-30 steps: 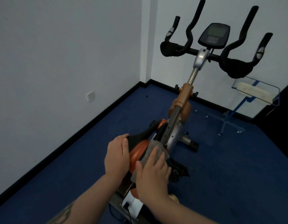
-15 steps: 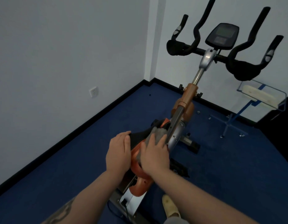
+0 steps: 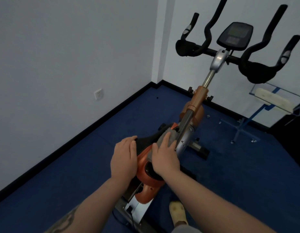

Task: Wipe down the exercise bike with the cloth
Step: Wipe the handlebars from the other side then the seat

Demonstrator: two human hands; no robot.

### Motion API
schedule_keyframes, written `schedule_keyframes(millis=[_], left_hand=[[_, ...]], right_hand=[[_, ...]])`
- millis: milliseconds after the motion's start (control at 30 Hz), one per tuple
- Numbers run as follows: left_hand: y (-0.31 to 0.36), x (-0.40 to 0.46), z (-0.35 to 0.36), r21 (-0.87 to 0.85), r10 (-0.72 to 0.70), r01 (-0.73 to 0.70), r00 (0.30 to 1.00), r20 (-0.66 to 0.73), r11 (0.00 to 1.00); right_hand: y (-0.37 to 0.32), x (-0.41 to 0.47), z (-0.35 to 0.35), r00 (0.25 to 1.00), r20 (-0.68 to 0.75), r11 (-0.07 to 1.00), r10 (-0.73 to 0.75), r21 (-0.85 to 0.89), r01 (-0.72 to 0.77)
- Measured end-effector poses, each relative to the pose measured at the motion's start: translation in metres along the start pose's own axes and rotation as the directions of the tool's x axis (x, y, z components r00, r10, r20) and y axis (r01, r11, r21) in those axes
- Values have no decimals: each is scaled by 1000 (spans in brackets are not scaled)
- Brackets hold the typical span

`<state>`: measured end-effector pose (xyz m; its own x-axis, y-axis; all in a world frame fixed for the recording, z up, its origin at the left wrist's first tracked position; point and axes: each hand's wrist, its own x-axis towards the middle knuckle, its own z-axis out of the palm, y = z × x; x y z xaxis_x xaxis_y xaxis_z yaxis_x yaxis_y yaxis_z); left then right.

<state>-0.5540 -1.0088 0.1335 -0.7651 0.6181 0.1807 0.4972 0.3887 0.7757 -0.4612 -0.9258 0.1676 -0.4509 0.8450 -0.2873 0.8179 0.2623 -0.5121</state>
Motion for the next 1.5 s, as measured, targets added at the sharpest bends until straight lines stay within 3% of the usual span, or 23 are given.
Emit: schedule_keyframes(millis=[67,167,267,433,633,833,933,1067,1200,1233,1300,1367,1433,1500], left_hand=[[4,-1,1,-28,-38,38,999,2,999],[14,6,3,-114,-189,189,982,8,975],[21,16,11,-62,-330,328,944,-23,943],[21,7,20,6,-282,290,935,-217,957],[24,5,22,-24,-280,284,921,-271,959],[26,6,22,-9,-315,323,914,-255,946],[28,5,21,15,-338,352,909,-245,936],[28,6,21,-12,-375,387,887,-268,922],[29,7,20,-15,-408,418,878,-249,908],[29,8,20,-11,-416,427,875,-249,904],[28,7,20,0,-423,437,872,-247,900],[27,6,20,-7,-430,443,865,-258,896],[27,6,20,-14,-436,449,858,-271,893],[27,6,21,-1,-436,454,855,-279,891]], right_hand=[[2,-2,3,999,-14,999,30,36,-30],[12,-42,26,991,-94,994,-92,-64,87],[14,-40,31,987,-115,987,-114,-125,99],[-6,26,-3,996,-45,991,82,108,-76],[20,-6,22,996,-46,997,-76,24,77],[5,77,-17,992,-108,970,58,242,-30],[20,75,-16,997,-57,993,-55,103,60],[50,43,-2,906,47,874,-420,-248,418],[53,105,-42,725,89,675,-683,-301,674],[51,122,-52,695,140,632,-705,-320,706],[47,141,-62,721,217,664,-658,-284,692],[38,137,-60,732,182,660,-656,-332,674],[29,113,-50,648,212,563,-731,-348,749],[29,95,-43,531,232,481,-815,-240,843]])
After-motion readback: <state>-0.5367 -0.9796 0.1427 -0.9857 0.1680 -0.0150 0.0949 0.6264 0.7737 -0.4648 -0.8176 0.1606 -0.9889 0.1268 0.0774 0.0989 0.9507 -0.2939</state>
